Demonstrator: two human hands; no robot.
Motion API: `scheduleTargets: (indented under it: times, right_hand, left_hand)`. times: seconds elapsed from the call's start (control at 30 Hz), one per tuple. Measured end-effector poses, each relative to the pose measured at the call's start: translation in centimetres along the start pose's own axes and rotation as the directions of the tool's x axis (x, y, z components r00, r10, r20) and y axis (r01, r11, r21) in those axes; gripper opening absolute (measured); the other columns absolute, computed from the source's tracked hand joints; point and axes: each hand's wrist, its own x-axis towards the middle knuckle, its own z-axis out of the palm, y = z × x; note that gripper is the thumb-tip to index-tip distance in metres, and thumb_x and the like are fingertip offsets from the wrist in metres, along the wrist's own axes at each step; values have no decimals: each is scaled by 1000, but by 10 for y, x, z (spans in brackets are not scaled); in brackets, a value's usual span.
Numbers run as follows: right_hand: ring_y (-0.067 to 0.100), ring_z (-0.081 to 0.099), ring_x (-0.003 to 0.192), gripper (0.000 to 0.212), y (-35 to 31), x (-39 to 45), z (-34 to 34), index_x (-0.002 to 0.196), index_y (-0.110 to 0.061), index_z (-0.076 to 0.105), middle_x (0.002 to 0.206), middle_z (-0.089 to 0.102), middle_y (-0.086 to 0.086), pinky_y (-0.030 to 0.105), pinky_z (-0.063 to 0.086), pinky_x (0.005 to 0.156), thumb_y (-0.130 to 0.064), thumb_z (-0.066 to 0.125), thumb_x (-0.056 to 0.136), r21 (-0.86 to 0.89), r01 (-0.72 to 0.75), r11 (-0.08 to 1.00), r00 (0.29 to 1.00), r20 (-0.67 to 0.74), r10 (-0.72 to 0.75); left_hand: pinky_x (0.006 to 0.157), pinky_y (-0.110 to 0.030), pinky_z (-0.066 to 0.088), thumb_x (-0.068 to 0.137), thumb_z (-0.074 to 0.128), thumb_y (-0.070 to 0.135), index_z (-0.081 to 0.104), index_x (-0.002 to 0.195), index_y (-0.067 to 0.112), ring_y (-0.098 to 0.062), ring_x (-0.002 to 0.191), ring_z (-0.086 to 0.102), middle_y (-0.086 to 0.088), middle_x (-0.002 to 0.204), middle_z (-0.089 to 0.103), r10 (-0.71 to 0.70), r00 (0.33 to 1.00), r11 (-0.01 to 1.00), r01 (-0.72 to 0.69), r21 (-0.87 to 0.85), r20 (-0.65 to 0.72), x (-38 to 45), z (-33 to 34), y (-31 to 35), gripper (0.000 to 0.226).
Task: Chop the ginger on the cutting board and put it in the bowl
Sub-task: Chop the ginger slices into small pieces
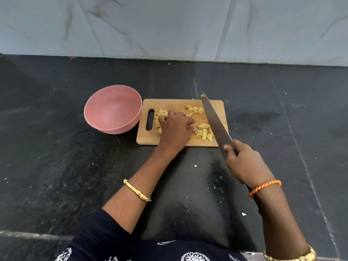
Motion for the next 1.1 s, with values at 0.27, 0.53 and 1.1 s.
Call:
scheduleTargets:
  times: [0.27,0.53,1.1]
  right_hand:
    - [36,49,81,23,24,-16,25,95,-9,50,86,57,18,37,40,71,-27,35,99,38,-156,987,976,-150,159]
    - [41,54,94,22,2,-4,41,104,-9,48,100,59,25,38,40,75,-24,33,100,-29,-112,993,988,-110,108]
    - [37,50,72,15,2,1,36,86,-23,38,79,58,16,35,41,63,-31,36,99,-81,50,995,983,-171,-63]
  left_hand:
    - [79,-33,17,92,54,33,69,107,25,-18,107,45,3,109,63,0,997,998,4,57,-75,-4,8,5,22]
    - [78,-32,17,91,54,32,66,113,24,-17,108,44,2,108,62,20,999,999,-22,-40,-45,-5,5,2,26]
    - [85,-35,24,88,62,29,69,109,19,-21,109,49,-1,106,65,-64,997,991,59,-117,-43,11,14,8,25]
